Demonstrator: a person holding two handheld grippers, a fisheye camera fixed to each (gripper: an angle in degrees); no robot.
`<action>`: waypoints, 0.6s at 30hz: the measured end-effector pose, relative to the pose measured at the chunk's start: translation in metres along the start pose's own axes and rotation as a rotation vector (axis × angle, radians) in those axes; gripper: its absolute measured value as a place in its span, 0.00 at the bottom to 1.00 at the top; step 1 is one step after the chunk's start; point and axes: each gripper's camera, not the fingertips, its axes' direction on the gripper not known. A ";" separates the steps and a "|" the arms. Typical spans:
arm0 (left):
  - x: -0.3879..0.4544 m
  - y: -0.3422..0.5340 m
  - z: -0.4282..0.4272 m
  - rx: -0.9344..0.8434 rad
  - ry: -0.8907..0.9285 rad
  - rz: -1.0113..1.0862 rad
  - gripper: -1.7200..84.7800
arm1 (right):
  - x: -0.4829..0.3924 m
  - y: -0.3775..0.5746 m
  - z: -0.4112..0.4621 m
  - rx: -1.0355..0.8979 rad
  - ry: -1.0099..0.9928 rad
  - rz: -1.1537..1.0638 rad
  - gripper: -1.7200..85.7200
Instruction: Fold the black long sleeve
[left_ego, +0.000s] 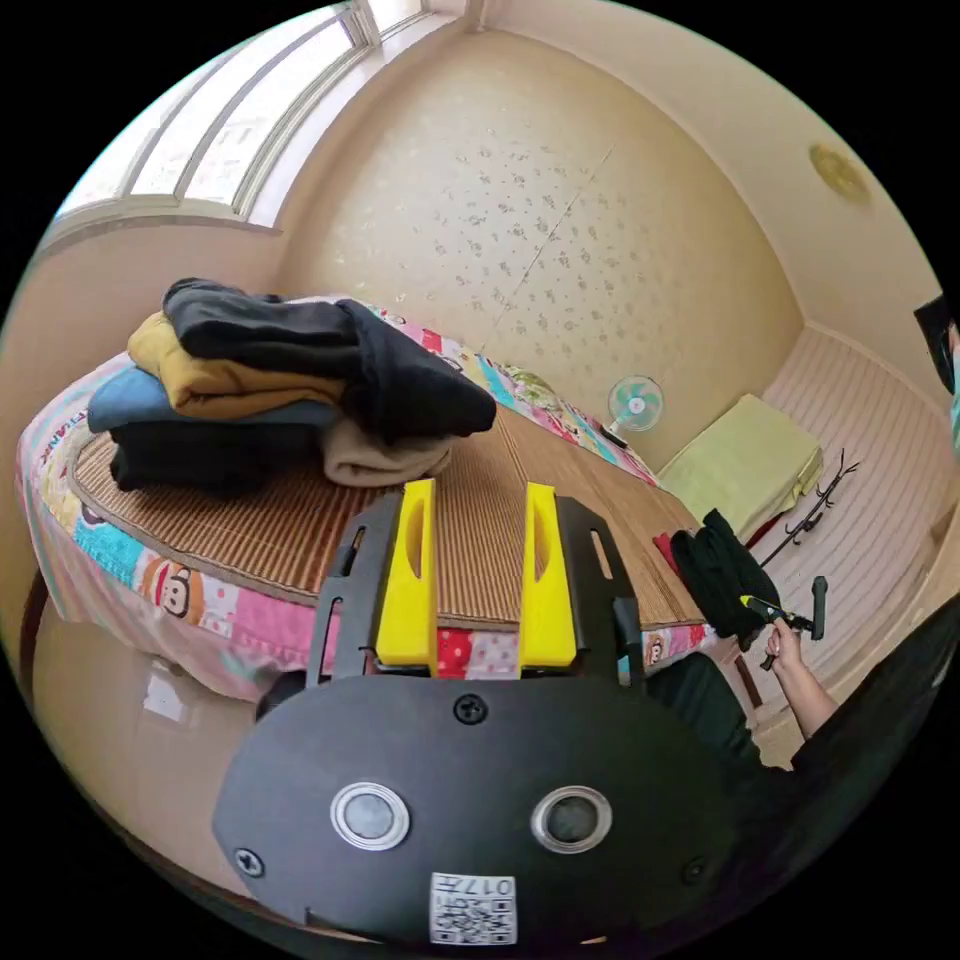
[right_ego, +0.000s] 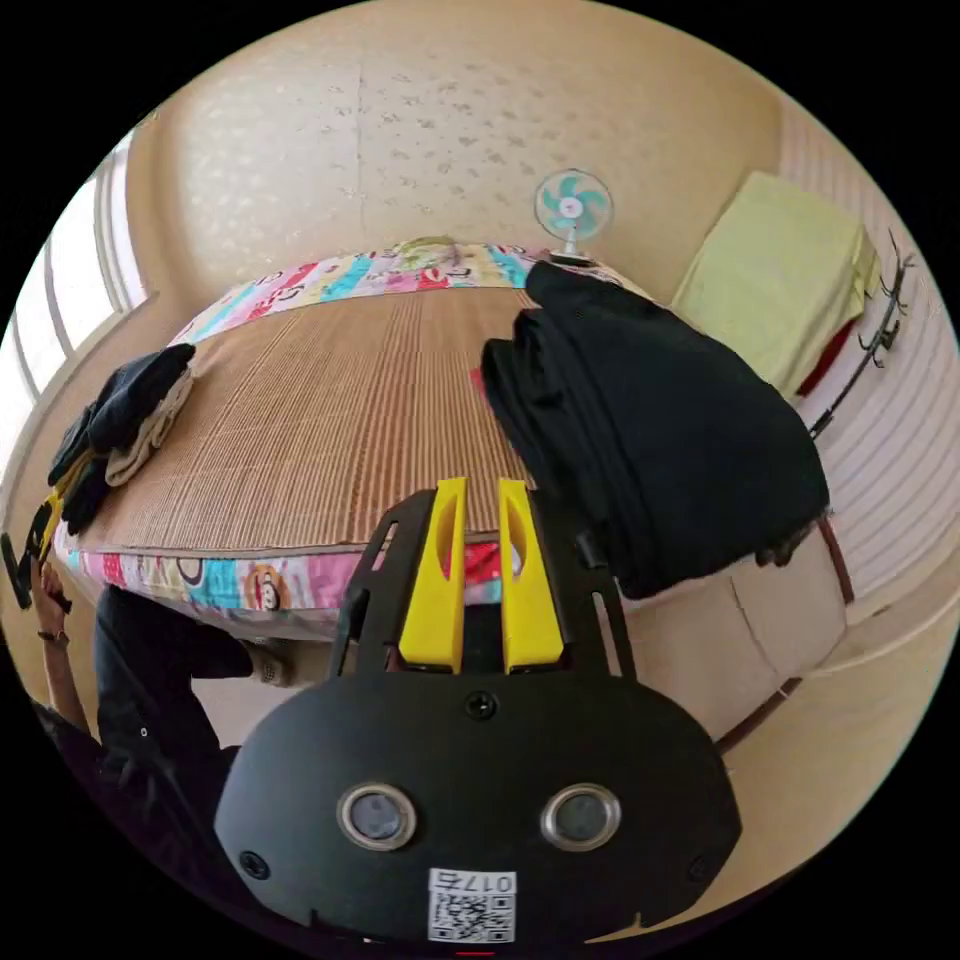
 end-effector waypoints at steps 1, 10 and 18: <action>0.030 0.008 0.023 -0.063 0.064 0.037 0.17 | 0.038 0.012 -0.019 0.028 0.021 0.095 0.10; 0.206 0.076 0.048 -0.200 0.220 0.316 0.15 | 0.232 0.054 -0.030 0.206 -0.333 0.569 0.15; 0.207 0.108 0.010 -0.186 0.241 0.288 0.14 | 0.096 -0.049 -0.051 0.438 -0.542 0.241 0.06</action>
